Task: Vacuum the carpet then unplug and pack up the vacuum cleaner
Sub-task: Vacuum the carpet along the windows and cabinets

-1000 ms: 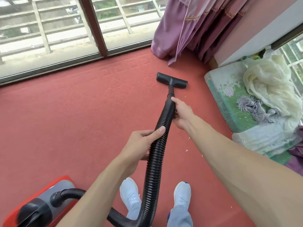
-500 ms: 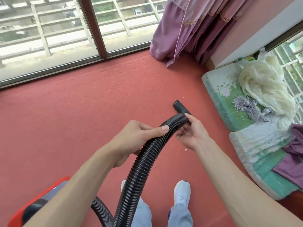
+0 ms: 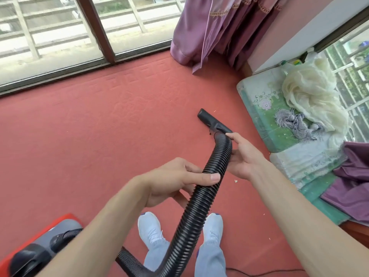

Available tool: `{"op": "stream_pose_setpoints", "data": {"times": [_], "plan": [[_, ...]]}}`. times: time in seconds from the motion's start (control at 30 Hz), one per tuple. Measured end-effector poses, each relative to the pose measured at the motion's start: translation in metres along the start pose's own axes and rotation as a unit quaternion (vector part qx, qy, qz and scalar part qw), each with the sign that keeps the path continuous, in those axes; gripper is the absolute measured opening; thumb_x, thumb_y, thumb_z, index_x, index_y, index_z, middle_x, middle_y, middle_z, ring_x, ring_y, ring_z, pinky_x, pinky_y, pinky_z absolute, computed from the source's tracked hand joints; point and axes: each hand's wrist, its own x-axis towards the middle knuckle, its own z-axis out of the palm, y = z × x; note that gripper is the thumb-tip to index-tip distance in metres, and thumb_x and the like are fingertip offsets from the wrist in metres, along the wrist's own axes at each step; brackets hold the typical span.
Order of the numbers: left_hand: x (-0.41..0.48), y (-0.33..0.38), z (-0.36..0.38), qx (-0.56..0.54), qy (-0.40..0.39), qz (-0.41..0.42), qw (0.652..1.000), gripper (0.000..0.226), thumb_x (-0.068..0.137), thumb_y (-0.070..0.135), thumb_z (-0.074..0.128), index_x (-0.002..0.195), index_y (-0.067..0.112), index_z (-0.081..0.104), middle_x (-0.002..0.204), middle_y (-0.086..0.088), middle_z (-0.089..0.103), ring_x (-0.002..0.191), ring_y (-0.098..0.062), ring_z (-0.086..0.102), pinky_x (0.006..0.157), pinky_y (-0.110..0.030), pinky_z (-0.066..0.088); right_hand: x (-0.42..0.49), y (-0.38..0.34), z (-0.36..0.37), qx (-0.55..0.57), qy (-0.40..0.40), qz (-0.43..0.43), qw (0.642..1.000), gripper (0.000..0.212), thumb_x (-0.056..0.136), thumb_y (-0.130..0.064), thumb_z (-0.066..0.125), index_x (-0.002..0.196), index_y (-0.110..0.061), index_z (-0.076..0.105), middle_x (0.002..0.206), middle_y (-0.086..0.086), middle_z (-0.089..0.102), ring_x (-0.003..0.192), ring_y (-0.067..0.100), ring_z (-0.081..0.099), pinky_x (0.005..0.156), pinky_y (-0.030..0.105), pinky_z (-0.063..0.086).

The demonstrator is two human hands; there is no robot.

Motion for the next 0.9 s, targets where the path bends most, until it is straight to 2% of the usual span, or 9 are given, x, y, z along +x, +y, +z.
{"op": "stream_pose_setpoints", "data": {"times": [0.1,0.17,0.27,0.4,0.5,0.6,0.7,0.77,0.9], "plan": [[-0.008,0.005,-0.014,-0.008,-0.035,-0.005,0.999,0.049,0.084,0.047,0.073,0.108,0.004,0.073,0.073,0.007,0.068,0.067,-0.008,0.066,0.055,-0.022,0.054,-0.004,0.002,-0.001,0.001,-0.023,0.005,1.000,0.066,0.081,-0.028,0.072,0.134,0.004,0.050,0.107,0.012,0.044,0.095,0.024,0.044,0.090,0.034,0.042],[-0.005,0.004,-0.015,-0.011,-0.016,-0.006,1.000,0.044,0.083,0.049,0.073,0.102,0.009,0.076,0.073,0.007,0.068,0.067,-0.009,0.066,0.056,-0.023,0.054,0.002,-0.001,0.006,-0.002,-0.019,-0.001,1.000,0.064,0.082,-0.028,0.072,0.134,0.003,0.052,0.107,0.012,0.046,0.096,0.024,0.046,0.095,0.036,0.045],[0.012,-0.002,-0.006,-0.025,0.089,0.000,0.996,0.037,0.084,0.052,0.073,0.091,0.015,0.078,0.075,0.005,0.070,0.067,-0.011,0.065,0.057,-0.024,0.054,0.018,-0.012,0.017,-0.020,-0.010,-0.017,1.000,0.061,0.085,-0.028,0.069,0.135,0.003,0.051,0.109,0.012,0.048,0.098,0.023,0.047,0.110,0.039,0.038],[0.040,-0.017,0.008,-0.065,0.203,0.003,0.977,0.037,0.090,0.043,0.070,0.103,0.009,0.077,0.072,0.006,0.070,0.055,-0.007,0.062,0.058,-0.025,0.056,0.037,-0.019,0.021,-0.032,0.019,-0.039,0.999,0.048,0.089,-0.028,0.065,0.129,-0.003,0.055,0.109,0.010,0.051,0.098,0.021,0.048,0.107,0.036,0.042],[0.042,-0.020,0.013,-0.076,0.163,0.008,0.984,0.032,0.089,0.043,0.072,0.100,0.013,0.077,0.075,0.005,0.072,0.060,-0.009,0.063,0.058,-0.024,0.055,0.034,-0.017,0.021,-0.038,0.018,-0.042,0.998,0.040,0.089,-0.031,0.065,0.120,-0.007,0.058,0.104,0.009,0.055,0.091,0.022,0.053,0.092,0.038,0.050],[0.028,-0.016,0.009,-0.062,0.052,0.007,0.997,0.023,0.086,0.045,0.074,0.089,0.022,0.077,0.077,0.007,0.071,0.069,-0.011,0.063,0.059,-0.021,0.053,0.021,-0.011,0.010,-0.052,-0.013,-0.019,0.998,0.050,0.084,-0.034,0.068,0.122,-0.003,0.057,0.091,0.009,0.058,0.075,0.022,0.056,0.068,0.035,0.050],[0.011,-0.007,-0.002,-0.068,-0.017,0.013,0.997,0.016,0.089,0.038,0.071,0.088,0.023,0.077,0.070,0.013,0.068,0.065,-0.004,0.065,0.054,-0.016,0.050,0.015,-0.003,-0.003,-0.030,-0.059,0.009,0.998,0.058,0.082,-0.036,0.069,0.126,-0.001,0.054,0.085,0.008,0.055,0.079,0.021,0.053,0.086,0.036,0.049],[0.006,-0.002,-0.006,-0.059,-0.014,0.015,0.998,0.017,0.091,0.038,0.069,0.084,0.025,0.078,0.070,0.013,0.068,0.064,-0.003,0.065,0.055,-0.016,0.050,0.018,-0.002,-0.004,-0.005,-0.066,0.005,0.998,0.065,0.083,-0.036,0.069,0.133,0.001,0.051,0.092,0.009,0.052,0.088,0.022,0.049,0.099,0.036,0.043],[0.020,-0.004,0.002,-0.036,0.125,0.003,0.992,0.026,0.088,0.043,0.072,0.090,0.018,0.079,0.076,0.006,0.071,0.068,-0.010,0.063,0.060,-0.022,0.054,0.031,-0.006,0.007,0.000,-0.019,-0.039,0.999,0.060,0.086,-0.033,0.068,0.134,0.000,0.054,0.108,0.012,0.053,0.097,0.025,0.052,0.106,0.041,0.045]]}}
